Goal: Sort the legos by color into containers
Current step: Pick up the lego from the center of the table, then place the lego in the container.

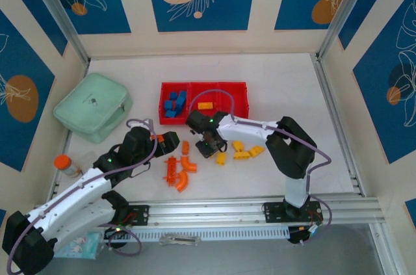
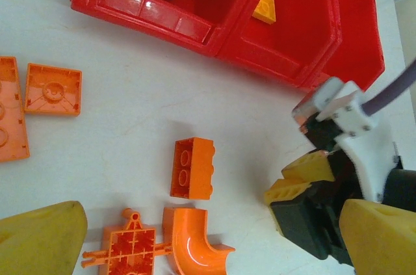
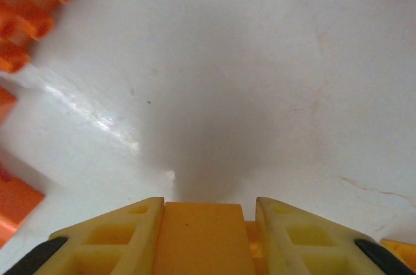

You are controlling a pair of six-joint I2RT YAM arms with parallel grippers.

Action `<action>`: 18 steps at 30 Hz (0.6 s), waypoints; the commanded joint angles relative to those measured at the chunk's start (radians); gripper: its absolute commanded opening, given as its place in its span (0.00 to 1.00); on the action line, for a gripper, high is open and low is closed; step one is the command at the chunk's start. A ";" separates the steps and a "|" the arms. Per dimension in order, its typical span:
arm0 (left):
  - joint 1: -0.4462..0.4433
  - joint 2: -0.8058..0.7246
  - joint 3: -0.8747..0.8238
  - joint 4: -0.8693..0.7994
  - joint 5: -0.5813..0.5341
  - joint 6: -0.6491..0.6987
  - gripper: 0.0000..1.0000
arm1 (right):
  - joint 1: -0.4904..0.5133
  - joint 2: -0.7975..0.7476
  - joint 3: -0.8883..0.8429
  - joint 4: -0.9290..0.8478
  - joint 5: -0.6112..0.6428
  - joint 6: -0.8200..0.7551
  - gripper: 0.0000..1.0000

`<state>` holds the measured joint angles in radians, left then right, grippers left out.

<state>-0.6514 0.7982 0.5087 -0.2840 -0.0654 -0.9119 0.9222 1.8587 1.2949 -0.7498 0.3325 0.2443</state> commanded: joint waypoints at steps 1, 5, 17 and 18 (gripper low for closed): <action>-0.010 -0.009 0.023 -0.004 -0.033 0.013 0.99 | -0.014 -0.072 0.055 -0.015 0.006 0.017 0.33; -0.004 -0.017 0.052 -0.033 -0.061 0.041 0.99 | -0.044 -0.077 0.127 -0.027 0.013 0.023 0.33; 0.132 0.013 0.121 -0.049 0.025 0.118 0.99 | -0.187 0.126 0.435 0.005 0.063 0.040 0.32; 0.147 0.019 0.120 -0.043 0.038 0.121 0.99 | -0.196 0.148 0.462 0.004 0.072 0.037 0.32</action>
<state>-0.5385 0.8055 0.6022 -0.3252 -0.0769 -0.8249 0.7460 1.9545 1.7027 -0.7414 0.3779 0.2699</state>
